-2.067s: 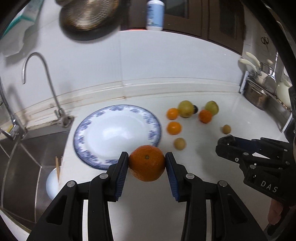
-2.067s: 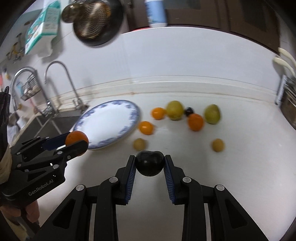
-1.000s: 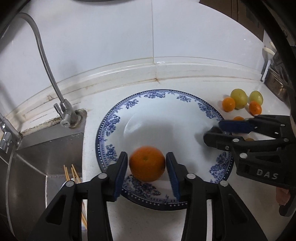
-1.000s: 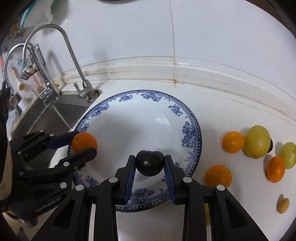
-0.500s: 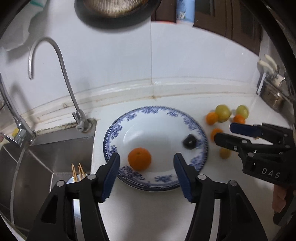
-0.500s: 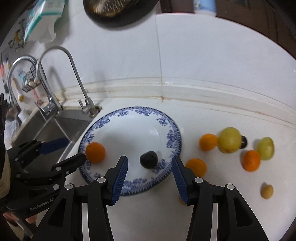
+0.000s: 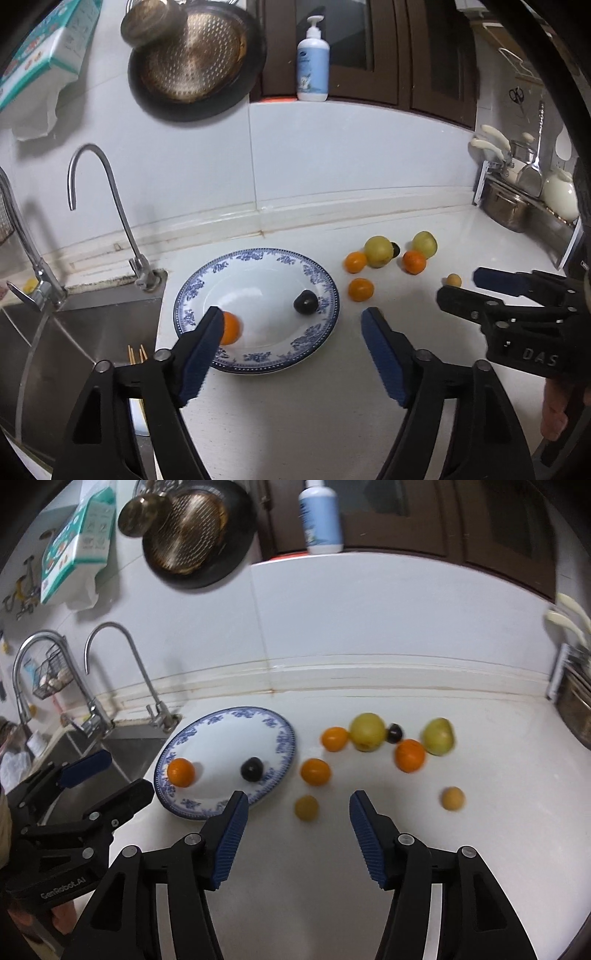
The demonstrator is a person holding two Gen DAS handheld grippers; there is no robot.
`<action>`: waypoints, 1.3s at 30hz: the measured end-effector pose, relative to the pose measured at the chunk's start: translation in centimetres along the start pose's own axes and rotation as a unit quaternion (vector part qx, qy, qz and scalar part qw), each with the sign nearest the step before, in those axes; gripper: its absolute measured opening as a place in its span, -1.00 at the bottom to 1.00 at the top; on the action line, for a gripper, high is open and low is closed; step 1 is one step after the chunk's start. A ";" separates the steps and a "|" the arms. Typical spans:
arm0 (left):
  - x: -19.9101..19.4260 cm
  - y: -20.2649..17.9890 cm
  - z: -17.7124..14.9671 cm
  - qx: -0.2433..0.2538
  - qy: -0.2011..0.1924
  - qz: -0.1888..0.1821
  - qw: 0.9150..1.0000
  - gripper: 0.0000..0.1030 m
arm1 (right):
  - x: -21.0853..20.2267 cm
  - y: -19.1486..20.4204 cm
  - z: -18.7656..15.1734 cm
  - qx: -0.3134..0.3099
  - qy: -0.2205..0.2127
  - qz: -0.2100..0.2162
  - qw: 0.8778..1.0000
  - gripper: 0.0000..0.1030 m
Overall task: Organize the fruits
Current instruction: 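Withdraw both open tools from the plate toward the remaining fruits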
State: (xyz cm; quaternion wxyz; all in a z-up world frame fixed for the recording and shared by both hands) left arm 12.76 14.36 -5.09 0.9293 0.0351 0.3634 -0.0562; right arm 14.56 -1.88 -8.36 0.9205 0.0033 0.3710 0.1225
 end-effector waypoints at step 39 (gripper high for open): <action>4.9 -9.2 0.3 -0.013 0.024 0.028 0.999 0.72 | 0.4 -12.5 -1.2 0.006 0.019 -0.054 0.998 0.22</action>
Point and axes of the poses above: each gripper's, at about its wrist camera, not at the fingertips, and x roughly the way its jaws point, y to its left, z to its top, the point moved 5 cm from there along x, roughly the way its jaws point, and after that the axes turned 8 degrees about y, right-handed, at the moved point
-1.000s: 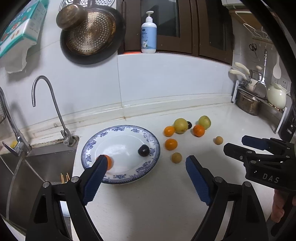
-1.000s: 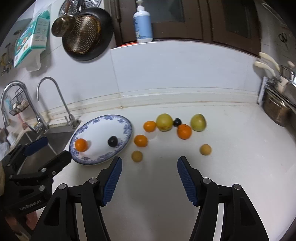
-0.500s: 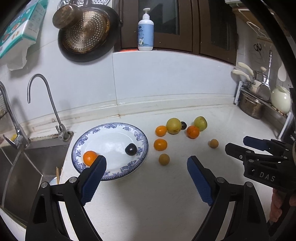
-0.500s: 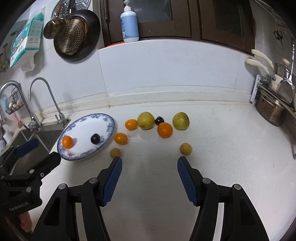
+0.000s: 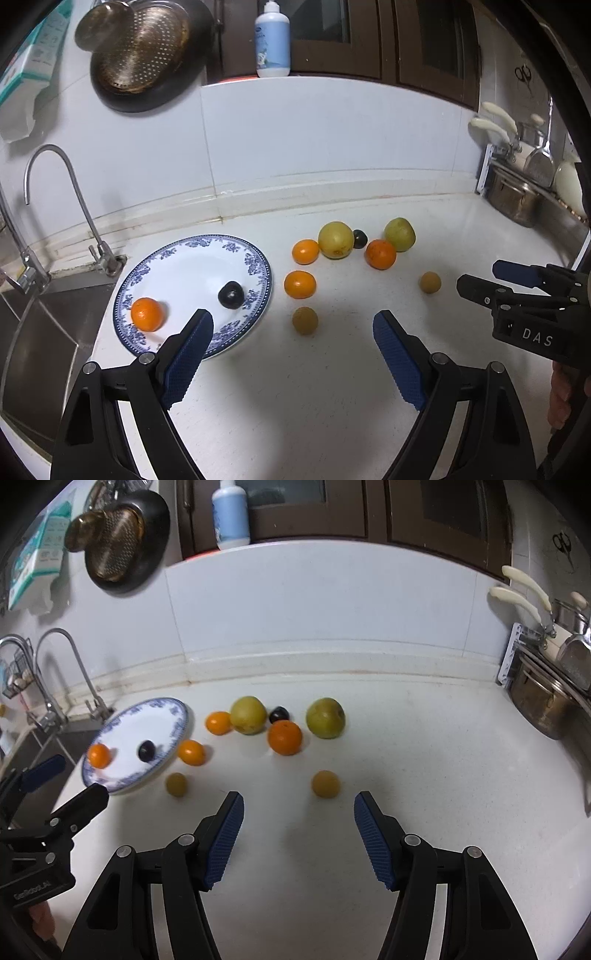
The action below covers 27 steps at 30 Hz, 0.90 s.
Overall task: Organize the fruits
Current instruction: 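Withdraw both open tools from the plate toward the remaining fruits, then grasp the brown kiwi with the left tool while the right tool grasps the yellow round fruit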
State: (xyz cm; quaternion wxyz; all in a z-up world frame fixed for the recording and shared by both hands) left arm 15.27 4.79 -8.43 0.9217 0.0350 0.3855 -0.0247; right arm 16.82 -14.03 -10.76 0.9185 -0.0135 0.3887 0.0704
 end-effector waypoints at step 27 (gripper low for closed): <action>9.9 -1.1 0.0 -0.011 0.103 -0.038 0.994 -0.15 | 9.0 -2.5 1.4 0.002 0.066 -0.008 0.998 0.19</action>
Point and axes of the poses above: each gripper's, at about its wrist camera, not at the fingertips, and x roughly the way its jaws point, y to its left, z to its top, the point moved 5 cm from there along x, roughly the way its jaws point, and after that the axes turned 8 degrees about y, right-handed, at the moved point
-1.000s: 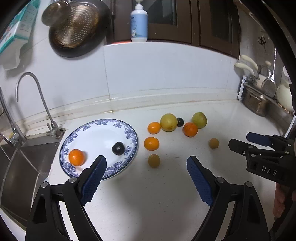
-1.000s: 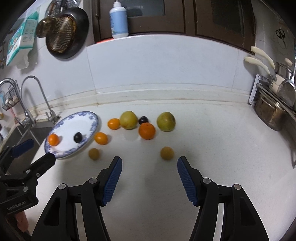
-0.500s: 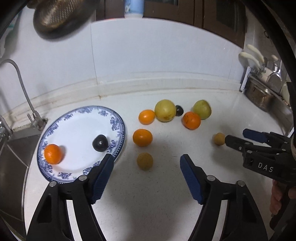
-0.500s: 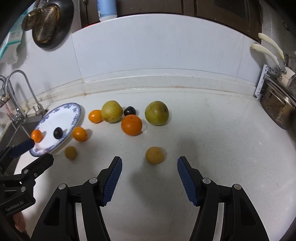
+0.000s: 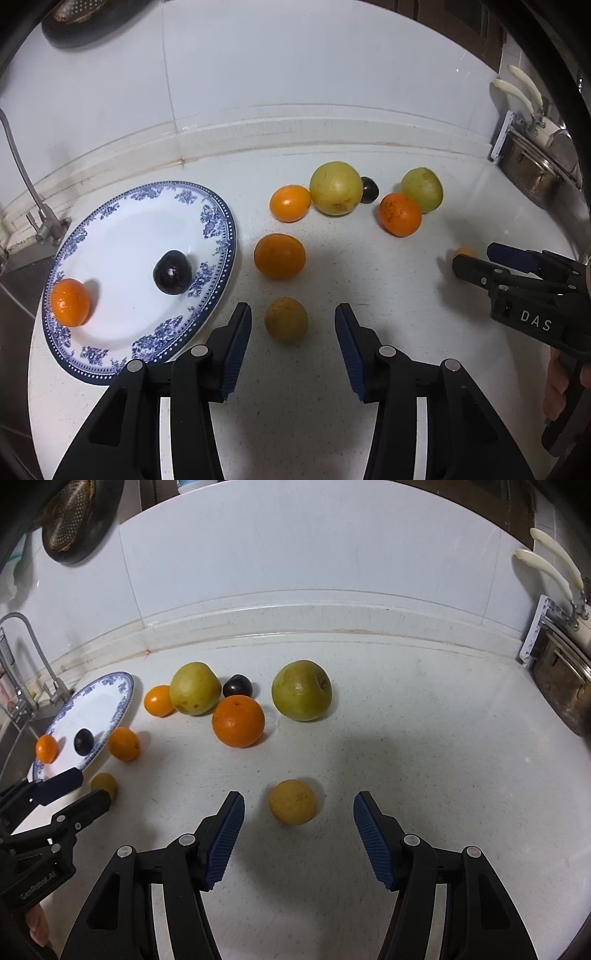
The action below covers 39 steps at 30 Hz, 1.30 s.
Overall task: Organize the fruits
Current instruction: 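Grasp the brown kiwi with the left tool while the right tool grasps the yellow round fruit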
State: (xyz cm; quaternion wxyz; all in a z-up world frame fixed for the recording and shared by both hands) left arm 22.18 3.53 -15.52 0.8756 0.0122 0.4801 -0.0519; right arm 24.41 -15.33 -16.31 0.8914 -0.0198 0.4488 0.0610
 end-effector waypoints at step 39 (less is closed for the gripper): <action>-7.0 0.8 -0.7 0.000 -0.054 -0.022 0.998 -0.50 | -6.8 4.3 -0.7 -0.046 -0.049 0.048 0.997 -0.41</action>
Point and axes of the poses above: each gripper's, at about its wrist camera, not at the fingertips, and x roughly the way its jaws point, y to its left, z to its top, the point moved 5 cm from there along x, roughly the way its jaws point, and after that the axes turned 8 degrees about y, right-handed, at the moved point
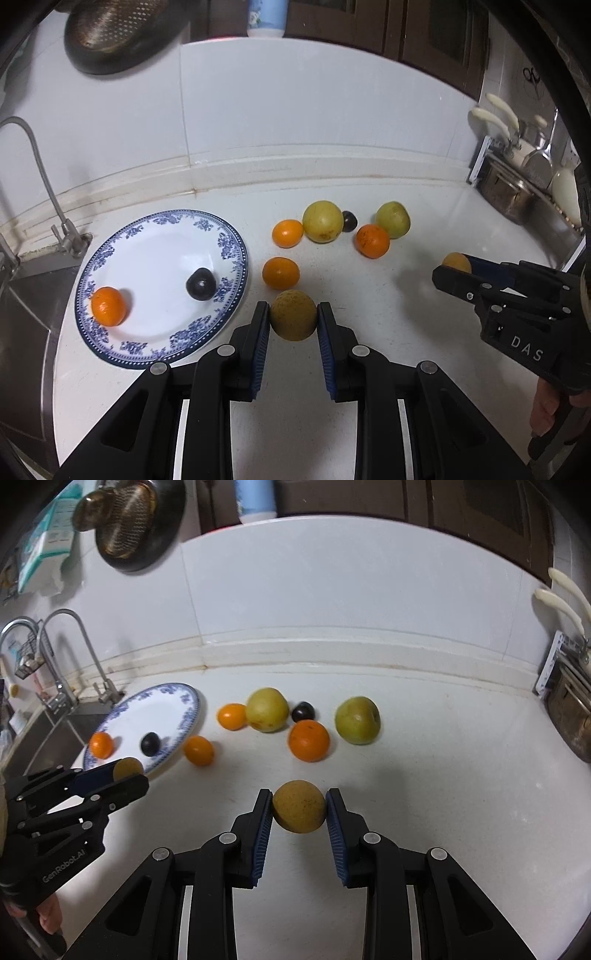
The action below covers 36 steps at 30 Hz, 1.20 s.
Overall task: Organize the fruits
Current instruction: 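Grasp the brown kiwi with the left tool while the right tool grasps the yellow round fruit, then carry the kiwi and yellow fruit onto the plate and open both tools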
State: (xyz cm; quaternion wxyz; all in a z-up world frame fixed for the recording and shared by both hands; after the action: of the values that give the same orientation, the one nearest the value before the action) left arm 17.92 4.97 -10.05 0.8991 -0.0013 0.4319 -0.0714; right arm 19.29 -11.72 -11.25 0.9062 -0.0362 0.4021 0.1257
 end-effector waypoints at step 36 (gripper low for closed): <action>-7.0 9.8 0.8 -0.003 -0.078 0.028 0.997 -0.50 | -3.7 12.7 4.6 -0.056 -0.072 0.073 0.993 -0.41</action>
State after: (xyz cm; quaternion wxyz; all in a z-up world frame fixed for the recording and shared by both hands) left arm 15.46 15.57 -4.73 0.9319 0.0028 0.3601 -0.0443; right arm 16.96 0.61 -4.97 0.9178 -0.0485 0.3298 0.2157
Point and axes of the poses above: each gripper's, at about its wrist camera, not at the fingertips, and x roughly the way its jaws point, y to its left, z to its top, the point moved 5 cm from there along x, roughly the way its jaws point, and after that the axes turned 8 degrees about y, right-handed, at the moved point
